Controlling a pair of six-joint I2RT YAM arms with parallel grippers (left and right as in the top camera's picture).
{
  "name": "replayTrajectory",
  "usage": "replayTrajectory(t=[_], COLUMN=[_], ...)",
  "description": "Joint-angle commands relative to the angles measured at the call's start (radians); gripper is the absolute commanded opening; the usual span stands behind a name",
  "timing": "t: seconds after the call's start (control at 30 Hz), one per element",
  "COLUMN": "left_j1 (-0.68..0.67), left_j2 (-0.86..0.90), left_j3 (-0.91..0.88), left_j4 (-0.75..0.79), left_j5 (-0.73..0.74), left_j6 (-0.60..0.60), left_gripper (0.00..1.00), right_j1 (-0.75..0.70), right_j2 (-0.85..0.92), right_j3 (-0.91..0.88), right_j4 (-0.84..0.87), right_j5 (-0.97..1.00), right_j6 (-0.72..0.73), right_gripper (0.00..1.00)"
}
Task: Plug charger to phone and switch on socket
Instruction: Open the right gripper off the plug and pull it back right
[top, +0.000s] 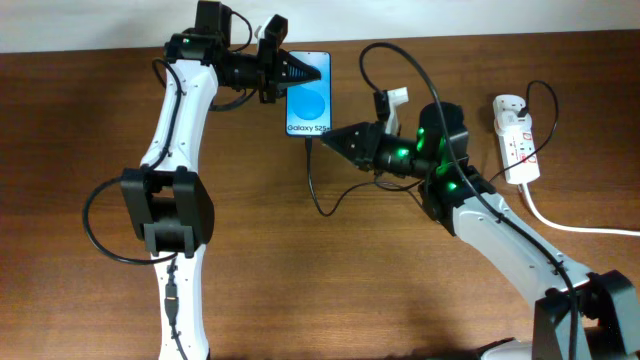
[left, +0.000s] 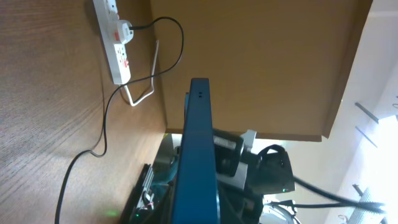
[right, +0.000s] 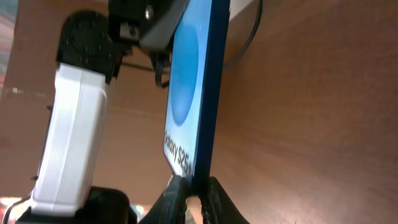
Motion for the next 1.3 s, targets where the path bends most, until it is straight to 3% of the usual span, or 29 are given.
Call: replayTrajectory(t=[0.0,0.17,0.33,0.5,0.57,0.77,1.03,1.27], left_j1=[0.002,0.005,0.01,0.013,0.013,0.013,-0.005,-0.009], left_j2=[-0.008,-0.008,-0.008,-0.008,-0.008,-0.008,-0.008,-0.006], left_j3=[0.012,0.012,0.012,0.012,0.012,0.012,0.0,-0.153], left_j4=[-0.008,-0.001,0.006,-0.013,-0.039,-0.166,-0.314,-0.25], left_j5=[0.082,0.031,-0.01,-0.029,-0.073,-0.272,-0.54,-0.549], left_j6=[-0.008,-0.005,0.099,0.388,0.452,0.634,0.675,0.574], left_gripper=[0.0,0.0,0.0,0.0,0.0,0.0,0.0,0.0], right_j1=[-0.021,-0.021,-0.029,-0.084,-0.102,-0.14,-0.14,-0.139], right_j2=[0.01,0.01,0.01,0.01,0.01,0.01,0.01,0.01], right_j3=[0.021,0.02,0.02,0.02,0.02,0.02,0.02,0.02], right_j4=[0.001,0.001,-0.092,-0.275,-0.314,-0.402,-0.513,-0.62], right_j5=[0.071,0.051,0.041,0.04,0.04,0.033,0.049,0.053], right_j6=[-0.006,-0.033,-0.119,-0.244,-0.262,-0.34,-0.399,-0.475], right_gripper=[0.17,0.32,0.42,0.55,0.63,0.66,0.66,0.71])
